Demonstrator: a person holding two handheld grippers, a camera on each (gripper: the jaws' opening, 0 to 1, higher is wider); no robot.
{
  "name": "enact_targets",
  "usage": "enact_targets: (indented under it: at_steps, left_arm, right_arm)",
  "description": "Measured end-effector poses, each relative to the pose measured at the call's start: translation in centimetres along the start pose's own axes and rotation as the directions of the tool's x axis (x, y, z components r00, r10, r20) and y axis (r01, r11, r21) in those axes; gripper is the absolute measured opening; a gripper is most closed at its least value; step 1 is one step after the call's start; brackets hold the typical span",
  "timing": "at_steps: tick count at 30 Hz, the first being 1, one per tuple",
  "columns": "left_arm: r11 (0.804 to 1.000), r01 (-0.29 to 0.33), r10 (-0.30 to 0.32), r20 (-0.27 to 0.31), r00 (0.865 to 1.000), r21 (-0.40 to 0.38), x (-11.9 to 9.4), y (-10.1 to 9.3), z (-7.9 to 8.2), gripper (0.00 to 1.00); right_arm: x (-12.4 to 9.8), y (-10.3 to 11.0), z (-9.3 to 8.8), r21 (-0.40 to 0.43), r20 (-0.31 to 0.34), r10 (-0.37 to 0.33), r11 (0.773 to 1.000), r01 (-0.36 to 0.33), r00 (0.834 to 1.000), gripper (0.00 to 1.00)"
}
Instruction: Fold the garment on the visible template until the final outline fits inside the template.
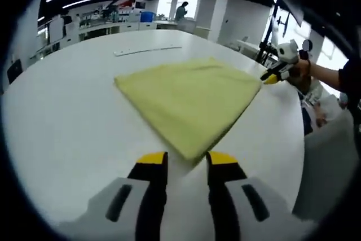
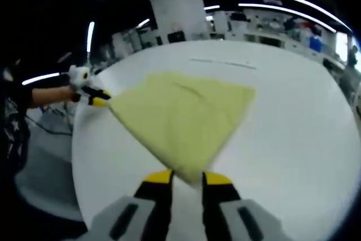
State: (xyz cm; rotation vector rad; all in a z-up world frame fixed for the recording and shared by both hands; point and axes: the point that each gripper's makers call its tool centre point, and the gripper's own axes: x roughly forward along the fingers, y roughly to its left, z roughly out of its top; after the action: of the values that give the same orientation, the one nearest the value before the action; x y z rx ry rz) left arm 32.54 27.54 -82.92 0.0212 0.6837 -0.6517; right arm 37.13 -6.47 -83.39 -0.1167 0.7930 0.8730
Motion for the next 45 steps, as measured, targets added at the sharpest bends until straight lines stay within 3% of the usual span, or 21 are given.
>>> enact_targets:
  at_steps: [5, 11, 15, 22, 30, 45]
  left_arm:
    - [1.000, 0.011, -0.011, -0.017, 1.000, -0.008, 0.1, -0.2, -0.4, 0.08]
    - [1.000, 0.016, -0.016, -0.031, 0.999, -0.008, 0.3, 0.0, -1.0, 0.00]
    - [1.000, 0.016, -0.016, -0.029, 0.999, -0.014, 0.3, 0.1, -1.0, 0.00]
    - [0.998, -0.003, 0.005, -0.035, 0.999, 0.056, 0.1, 0.2, -0.7, 0.00]
    - [0.999, -0.022, 0.024, -0.032, 0.999, 0.043, -0.4, 0.9, -0.8, 0.00]
    - [0.999, -0.005, 0.006, -0.045, 0.999, 0.040, -1.1, -0.7, -1.8, 0.00]
  right_arm:
    - [0.0, -0.2, -0.2, 0.005, 0.005, 0.000, 1.000, 0.000, 1.000, 0.08]
    - [0.2, -0.4, -0.1, 0.036, 0.031, 0.007, 0.999, -0.008, 1.000, 0.02]
    - [0.2, -0.4, -0.2, 0.037, 0.035, 0.008, 0.999, -0.009, 0.999, 0.00]
    - [-0.3, -0.2, 0.2, 0.020, 0.054, 0.019, 1.000, -0.021, 0.998, 0.00]
    - [-1.0, 0.3, -0.2, 0.011, 0.038, 0.033, 0.999, -0.034, 0.999, 0.00]
    - [-1.8, 1.6, -1.9, 0.005, -0.016, 0.047, 0.999, -0.047, 0.999, 0.00]
